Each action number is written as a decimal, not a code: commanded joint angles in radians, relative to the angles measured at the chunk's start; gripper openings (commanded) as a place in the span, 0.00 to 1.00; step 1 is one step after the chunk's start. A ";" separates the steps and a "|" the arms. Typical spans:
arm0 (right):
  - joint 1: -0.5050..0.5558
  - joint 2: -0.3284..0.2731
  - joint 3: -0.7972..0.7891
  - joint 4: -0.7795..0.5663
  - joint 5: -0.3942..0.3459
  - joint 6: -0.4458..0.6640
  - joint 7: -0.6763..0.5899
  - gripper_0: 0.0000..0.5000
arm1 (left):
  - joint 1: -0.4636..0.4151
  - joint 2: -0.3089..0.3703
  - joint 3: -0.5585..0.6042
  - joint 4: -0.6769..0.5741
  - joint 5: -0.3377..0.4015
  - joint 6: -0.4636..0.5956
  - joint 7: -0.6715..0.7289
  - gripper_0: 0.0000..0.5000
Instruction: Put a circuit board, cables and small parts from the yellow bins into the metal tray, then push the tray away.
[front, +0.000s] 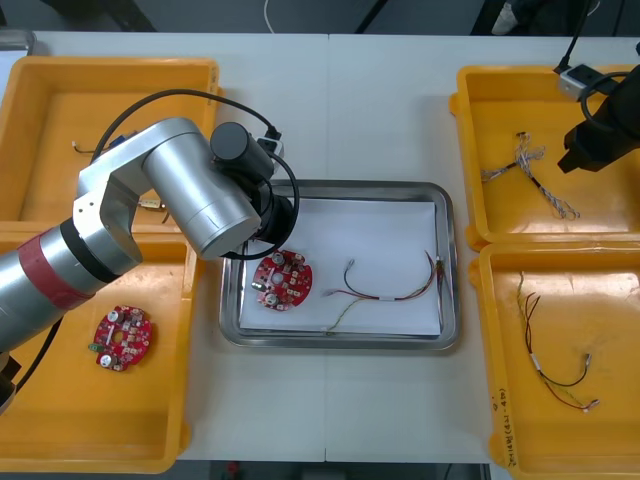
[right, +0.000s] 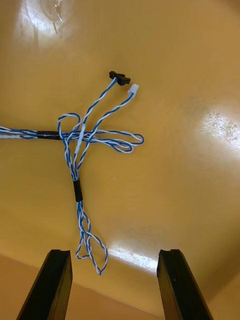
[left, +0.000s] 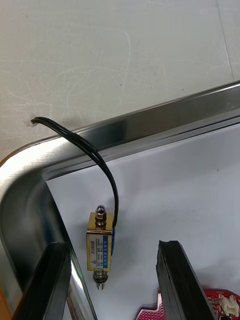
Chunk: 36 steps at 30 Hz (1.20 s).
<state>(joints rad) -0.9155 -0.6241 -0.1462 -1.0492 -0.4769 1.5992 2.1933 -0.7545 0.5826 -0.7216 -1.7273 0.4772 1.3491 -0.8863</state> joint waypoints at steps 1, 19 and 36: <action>-0.028 0.018 -0.003 -0.003 0.011 -0.041 0.031 1.00 | -0.045 -0.012 -0.010 -0.015 -0.012 -0.011 0.086 1.00; 0.024 0.047 -0.015 0.083 -0.029 -0.142 0.025 1.00 | -0.045 0.037 0.146 -0.166 0.067 0.134 0.087 1.00; 0.076 0.070 -0.004 0.083 -0.028 -0.191 0.017 1.00 | -0.043 0.174 0.485 -0.193 0.287 0.372 -0.145 1.00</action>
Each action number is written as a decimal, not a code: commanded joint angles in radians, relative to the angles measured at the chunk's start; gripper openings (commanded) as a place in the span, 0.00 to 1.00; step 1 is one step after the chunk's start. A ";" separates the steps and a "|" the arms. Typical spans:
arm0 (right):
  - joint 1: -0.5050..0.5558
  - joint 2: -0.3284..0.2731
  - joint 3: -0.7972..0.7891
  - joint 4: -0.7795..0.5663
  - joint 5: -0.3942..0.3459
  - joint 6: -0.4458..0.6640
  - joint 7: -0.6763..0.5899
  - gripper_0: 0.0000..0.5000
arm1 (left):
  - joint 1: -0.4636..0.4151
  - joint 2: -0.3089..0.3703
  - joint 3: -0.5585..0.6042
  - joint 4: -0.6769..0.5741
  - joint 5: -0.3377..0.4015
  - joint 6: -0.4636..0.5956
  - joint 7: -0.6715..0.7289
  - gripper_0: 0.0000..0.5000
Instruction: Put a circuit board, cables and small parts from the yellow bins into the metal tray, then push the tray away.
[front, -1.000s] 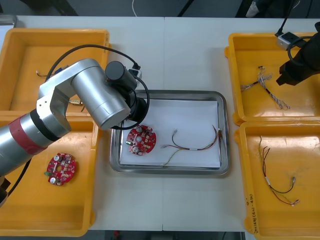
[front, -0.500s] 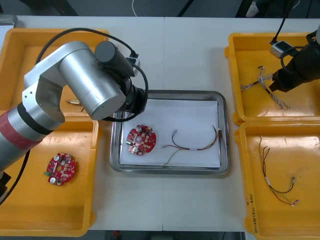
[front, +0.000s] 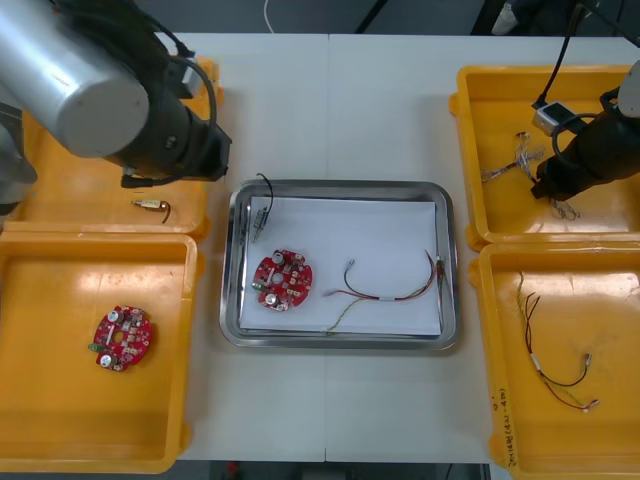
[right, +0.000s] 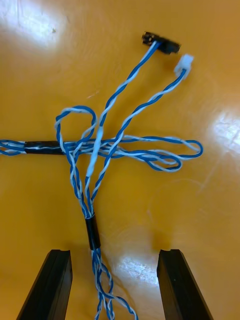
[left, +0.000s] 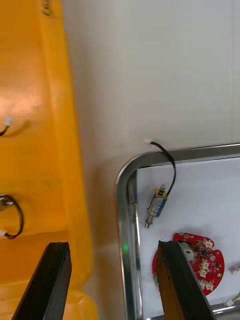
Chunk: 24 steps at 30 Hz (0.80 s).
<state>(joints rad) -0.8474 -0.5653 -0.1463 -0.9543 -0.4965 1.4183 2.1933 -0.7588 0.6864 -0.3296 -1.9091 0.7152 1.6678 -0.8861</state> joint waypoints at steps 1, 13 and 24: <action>0.010 0.013 -0.004 -0.012 -0.010 -0.012 0.016 1.00 | -0.039 0.078 0.107 -0.002 0.056 0.063 -0.163 1.00; 0.011 0.035 -0.004 -0.012 -0.002 -0.019 0.003 1.00 | -0.040 0.116 0.265 0.200 0.081 0.046 -0.514 1.00; 0.021 0.035 -0.003 -0.012 0.001 -0.019 0.006 1.00 | -0.053 0.136 0.294 0.423 0.075 -0.122 -0.806 1.00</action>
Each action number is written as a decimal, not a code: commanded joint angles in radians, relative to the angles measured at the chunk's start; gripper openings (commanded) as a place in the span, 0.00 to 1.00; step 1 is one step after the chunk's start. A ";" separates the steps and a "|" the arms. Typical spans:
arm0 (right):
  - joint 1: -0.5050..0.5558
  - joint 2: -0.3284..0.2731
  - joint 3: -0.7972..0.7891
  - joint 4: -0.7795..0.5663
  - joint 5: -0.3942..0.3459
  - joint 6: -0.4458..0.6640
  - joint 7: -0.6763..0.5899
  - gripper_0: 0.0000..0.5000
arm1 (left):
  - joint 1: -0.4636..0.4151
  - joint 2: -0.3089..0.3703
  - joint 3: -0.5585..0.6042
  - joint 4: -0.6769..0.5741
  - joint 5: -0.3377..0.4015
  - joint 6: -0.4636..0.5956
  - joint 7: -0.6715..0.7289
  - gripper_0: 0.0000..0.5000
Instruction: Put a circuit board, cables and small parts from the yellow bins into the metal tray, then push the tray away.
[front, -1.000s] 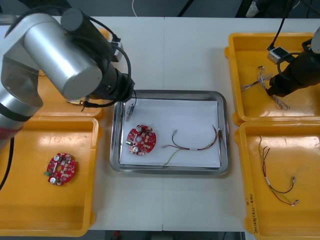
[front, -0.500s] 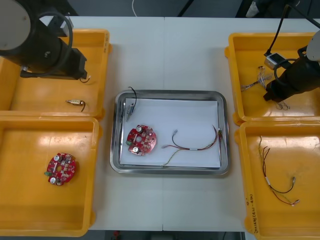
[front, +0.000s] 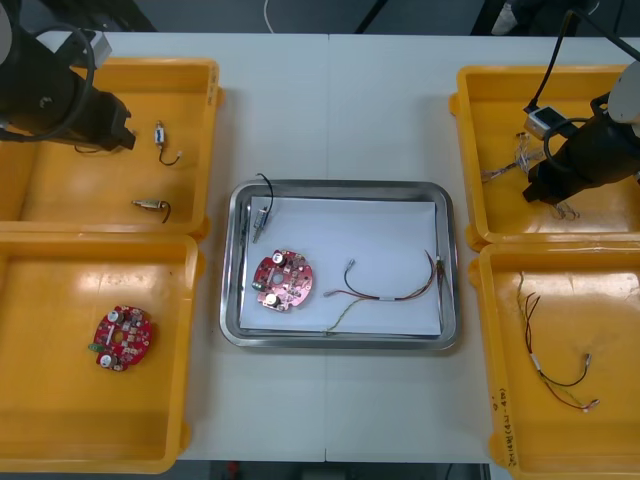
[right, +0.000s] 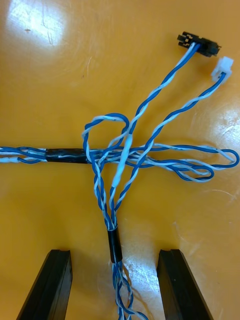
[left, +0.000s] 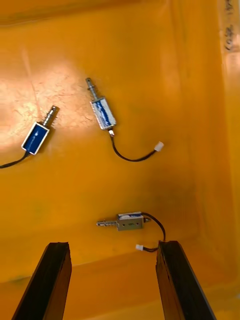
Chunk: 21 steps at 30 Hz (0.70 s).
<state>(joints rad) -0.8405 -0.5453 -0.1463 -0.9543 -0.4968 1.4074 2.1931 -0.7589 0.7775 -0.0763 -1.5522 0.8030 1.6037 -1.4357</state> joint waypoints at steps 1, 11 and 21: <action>0.012 0.015 -0.004 -0.012 0.001 -0.008 0.007 1.00 | -0.056 0.045 0.041 0.076 -0.015 -0.064 -0.272 1.00; 0.014 0.015 -0.004 -0.012 0.014 -0.007 0.011 0.01 | -0.137 0.035 0.044 0.288 -0.004 -0.156 -0.493 1.00; 0.014 0.005 -0.007 -0.030 0.017 -0.007 0.019 0.00 | -0.189 -0.004 0.044 0.475 -0.004 -0.269 -0.643 1.00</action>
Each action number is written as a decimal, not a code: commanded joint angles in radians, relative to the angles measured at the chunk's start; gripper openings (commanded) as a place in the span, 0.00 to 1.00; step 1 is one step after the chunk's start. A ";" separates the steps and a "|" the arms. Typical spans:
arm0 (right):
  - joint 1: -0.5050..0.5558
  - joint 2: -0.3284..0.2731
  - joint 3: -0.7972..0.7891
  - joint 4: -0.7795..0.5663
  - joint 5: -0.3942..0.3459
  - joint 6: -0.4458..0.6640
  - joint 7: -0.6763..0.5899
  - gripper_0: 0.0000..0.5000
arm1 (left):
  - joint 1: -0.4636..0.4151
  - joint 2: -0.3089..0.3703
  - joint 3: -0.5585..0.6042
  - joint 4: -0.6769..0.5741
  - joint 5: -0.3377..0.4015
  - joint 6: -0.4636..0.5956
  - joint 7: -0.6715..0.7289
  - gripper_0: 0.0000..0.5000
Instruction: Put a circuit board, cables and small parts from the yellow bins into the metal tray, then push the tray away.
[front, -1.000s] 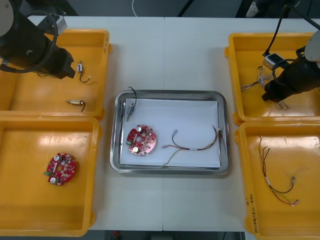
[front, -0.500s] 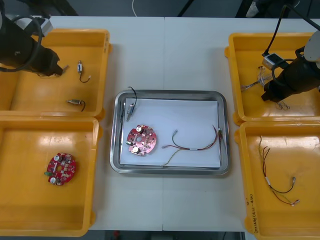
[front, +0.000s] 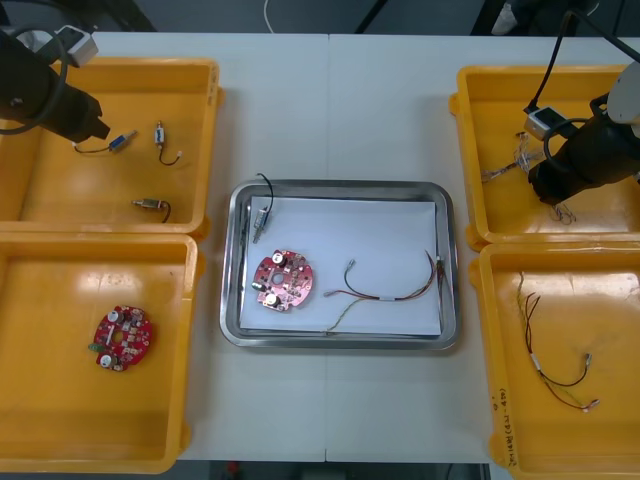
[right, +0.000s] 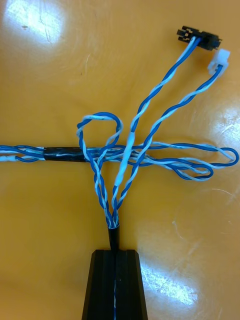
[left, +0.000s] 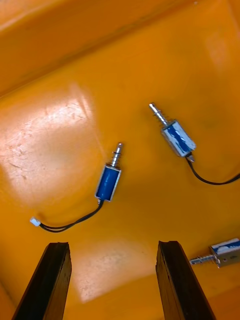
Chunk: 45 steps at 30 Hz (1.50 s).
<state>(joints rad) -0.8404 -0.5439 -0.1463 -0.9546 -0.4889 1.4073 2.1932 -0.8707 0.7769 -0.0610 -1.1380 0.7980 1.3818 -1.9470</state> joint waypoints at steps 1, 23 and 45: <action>0.012 0.004 -0.007 -0.035 0.007 -0.007 0.019 0.00 | -0.080 -0.008 0.029 0.070 0.001 -0.055 -0.138 1.00; 0.014 -0.065 -0.184 -0.475 0.076 0.513 0.011 0.00 | -0.114 -0.107 -0.049 0.287 -0.011 -0.313 -0.204 1.00; 0.014 -0.082 -0.021 -0.882 -0.137 0.513 0.059 0.00 | -0.106 -0.111 -0.106 0.391 0.047 -0.437 -0.256 1.00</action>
<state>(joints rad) -0.8299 -0.5821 -0.2276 -1.7700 -0.5920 1.9162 2.2222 -0.9326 0.6742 -0.1540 -0.7486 0.8352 0.9548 -2.1207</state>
